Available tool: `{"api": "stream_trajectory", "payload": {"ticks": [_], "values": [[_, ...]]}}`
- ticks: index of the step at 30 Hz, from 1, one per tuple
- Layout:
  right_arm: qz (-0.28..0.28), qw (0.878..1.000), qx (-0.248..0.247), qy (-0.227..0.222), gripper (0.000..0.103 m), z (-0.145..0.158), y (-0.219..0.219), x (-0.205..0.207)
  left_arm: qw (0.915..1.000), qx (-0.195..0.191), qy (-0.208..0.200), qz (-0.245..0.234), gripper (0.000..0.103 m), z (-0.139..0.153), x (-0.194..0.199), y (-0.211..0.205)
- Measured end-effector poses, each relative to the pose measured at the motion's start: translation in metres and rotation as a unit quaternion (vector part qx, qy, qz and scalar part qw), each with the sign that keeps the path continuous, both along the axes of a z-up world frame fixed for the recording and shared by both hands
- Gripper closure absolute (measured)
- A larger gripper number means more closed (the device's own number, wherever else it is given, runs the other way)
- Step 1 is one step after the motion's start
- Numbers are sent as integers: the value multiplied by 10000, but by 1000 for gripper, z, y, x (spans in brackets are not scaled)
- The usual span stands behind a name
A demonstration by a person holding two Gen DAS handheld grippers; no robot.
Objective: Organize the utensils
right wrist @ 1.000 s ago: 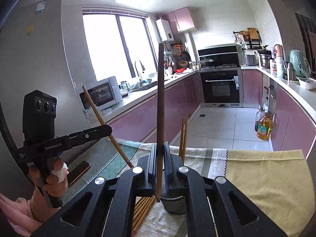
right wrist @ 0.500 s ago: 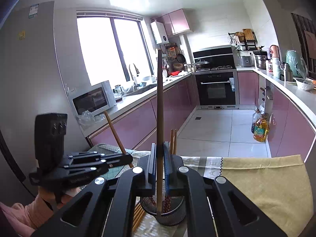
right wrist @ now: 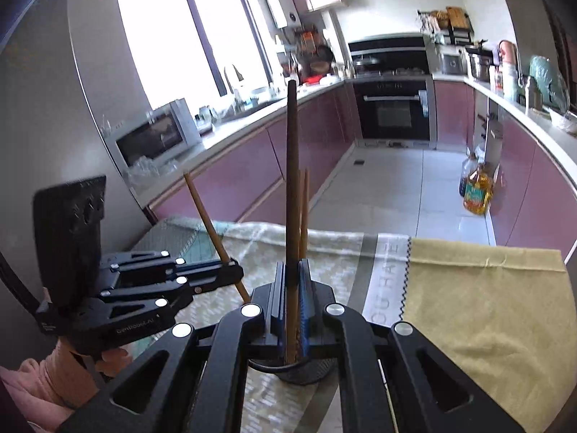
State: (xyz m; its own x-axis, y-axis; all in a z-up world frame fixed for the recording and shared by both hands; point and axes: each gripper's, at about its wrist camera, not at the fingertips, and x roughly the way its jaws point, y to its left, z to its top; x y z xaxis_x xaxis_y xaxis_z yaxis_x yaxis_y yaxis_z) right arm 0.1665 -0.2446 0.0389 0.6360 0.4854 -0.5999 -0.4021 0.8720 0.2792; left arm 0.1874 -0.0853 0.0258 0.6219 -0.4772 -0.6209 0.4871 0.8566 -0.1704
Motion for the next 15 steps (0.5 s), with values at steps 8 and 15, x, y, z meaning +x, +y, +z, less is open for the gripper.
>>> {"api": "stream_trajectory", "payload": {"ticks": [8,15], "values": [[-153,9994,-5,308,94,-25,1,16,9998,15,115,138,89,-11,9,-2],[-298,9990,150,282,85,-30,-10,4,9997,-9,34,232,82,-17,-4,12]]}}
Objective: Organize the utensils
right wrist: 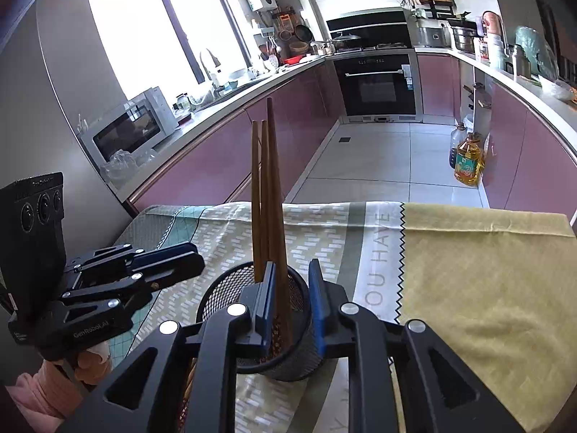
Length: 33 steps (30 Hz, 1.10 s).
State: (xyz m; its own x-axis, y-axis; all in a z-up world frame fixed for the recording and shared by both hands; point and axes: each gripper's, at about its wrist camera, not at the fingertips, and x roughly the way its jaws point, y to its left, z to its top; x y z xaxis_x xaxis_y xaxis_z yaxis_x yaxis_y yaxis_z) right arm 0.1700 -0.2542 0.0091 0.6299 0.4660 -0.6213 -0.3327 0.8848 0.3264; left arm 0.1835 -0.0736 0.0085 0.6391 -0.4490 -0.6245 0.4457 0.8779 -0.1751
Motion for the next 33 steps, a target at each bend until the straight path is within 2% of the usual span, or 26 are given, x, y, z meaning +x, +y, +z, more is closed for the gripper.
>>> {"api": "stream_trajectory", "payload": {"ticks": [6,10,16,33], "values": [[-18,9997,105,226,82,-15,-5,-10,9999,-11,158,-34,76,-13,-9,7],[52,9990,261,370,85,-24,-2,-7,9995,6,310,-109,73,-25,-11,3],[-67,9990,387,234,88,-26,2,-6,9988,-107,449,-160,76,-33,-9,-4],[-404,9967,709,12,89,-32,0,-9,9993,-158,350,31,81,-42,9,-8]]}}
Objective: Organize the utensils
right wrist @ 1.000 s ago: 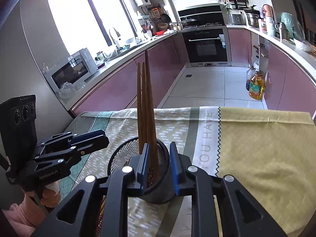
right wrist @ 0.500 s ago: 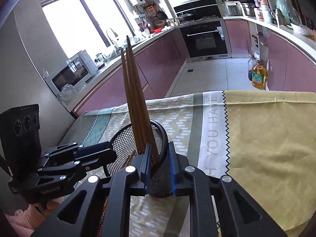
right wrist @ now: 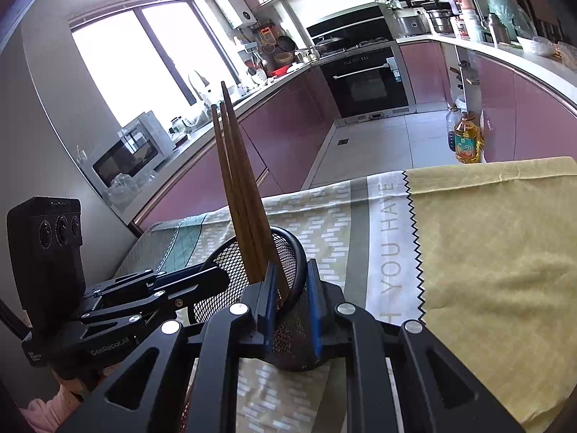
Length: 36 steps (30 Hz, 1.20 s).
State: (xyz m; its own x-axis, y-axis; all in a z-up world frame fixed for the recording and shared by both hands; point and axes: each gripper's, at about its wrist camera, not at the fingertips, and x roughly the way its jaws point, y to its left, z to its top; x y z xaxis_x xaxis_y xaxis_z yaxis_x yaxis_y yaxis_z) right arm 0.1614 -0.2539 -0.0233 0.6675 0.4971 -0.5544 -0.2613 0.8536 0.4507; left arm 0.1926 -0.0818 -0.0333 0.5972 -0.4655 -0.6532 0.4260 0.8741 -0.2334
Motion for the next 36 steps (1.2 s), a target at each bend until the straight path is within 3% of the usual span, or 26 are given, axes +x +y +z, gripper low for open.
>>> {"api": "stream_trajectory", "payload": {"ticks": [14,17,18,19,21,26,32,36], "values": [[-167,9997,74,-188,89,-5,1,2,9999,-10,-62,134,85,-2,10,-2],[-165,9997,68,-158,85,-5,0,1,9999,-65,-81,91,85,-1,8,-2],[-167,9997,27,-166,81,-4,0,0,9998,-94,-126,115,82,0,6,0],[-191,9996,-27,-206,76,-3,-1,-3,9997,-118,-164,123,72,1,3,3],[-258,9991,-128,-304,66,1,-2,-12,9992,-115,-347,167,69,4,-7,11],[-253,9970,-416,-595,65,14,-7,-44,9983,121,-536,177,60,6,-33,32],[714,9956,-614,-21,63,-11,23,-66,9970,775,-32,-34,60,-33,-62,43],[1147,9898,-759,370,63,-37,54,-71,9961,807,342,-66,63,-58,-73,52]]}}
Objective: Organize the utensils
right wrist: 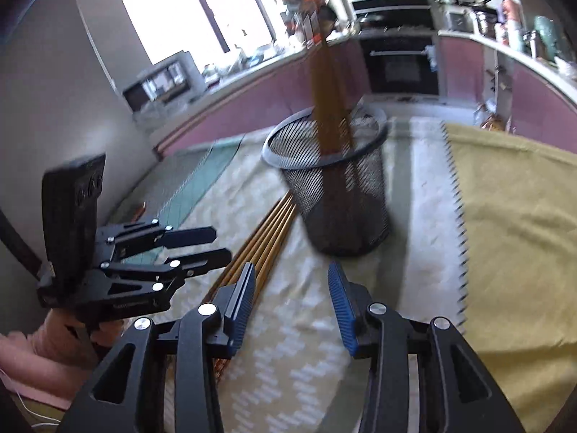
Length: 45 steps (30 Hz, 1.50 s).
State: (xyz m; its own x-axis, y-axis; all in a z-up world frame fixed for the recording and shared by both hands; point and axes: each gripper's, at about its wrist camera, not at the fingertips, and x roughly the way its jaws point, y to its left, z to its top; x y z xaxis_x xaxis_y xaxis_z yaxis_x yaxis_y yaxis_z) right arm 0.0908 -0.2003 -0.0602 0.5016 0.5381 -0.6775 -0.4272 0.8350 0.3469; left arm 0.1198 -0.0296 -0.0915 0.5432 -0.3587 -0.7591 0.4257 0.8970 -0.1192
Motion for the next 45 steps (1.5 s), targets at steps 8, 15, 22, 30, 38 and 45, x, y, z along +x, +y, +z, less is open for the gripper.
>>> {"api": "stream_trajectory", "payload": {"ticks": [8,15,22,30,38,45], "values": [[168,9994,-228,204,69,-16,32,1,9998,-11,186,66,68,-13,-16,6],[138,9987,-443,206,78,-21,42,-1,9997,-51,251,21,80,-12,-20,9],[96,9981,-559,250,83,-21,41,-2,9995,-82,309,52,78,-12,-24,15],[-12,9967,-808,122,83,-20,59,6,9995,250,145,94,79,-13,-13,-1],[-218,9982,-462,310,96,-23,50,14,9993,185,140,289,92,-13,-9,-5],[-263,9993,-92,261,97,-15,29,9,9987,2,137,489,94,-8,-14,8]]}}
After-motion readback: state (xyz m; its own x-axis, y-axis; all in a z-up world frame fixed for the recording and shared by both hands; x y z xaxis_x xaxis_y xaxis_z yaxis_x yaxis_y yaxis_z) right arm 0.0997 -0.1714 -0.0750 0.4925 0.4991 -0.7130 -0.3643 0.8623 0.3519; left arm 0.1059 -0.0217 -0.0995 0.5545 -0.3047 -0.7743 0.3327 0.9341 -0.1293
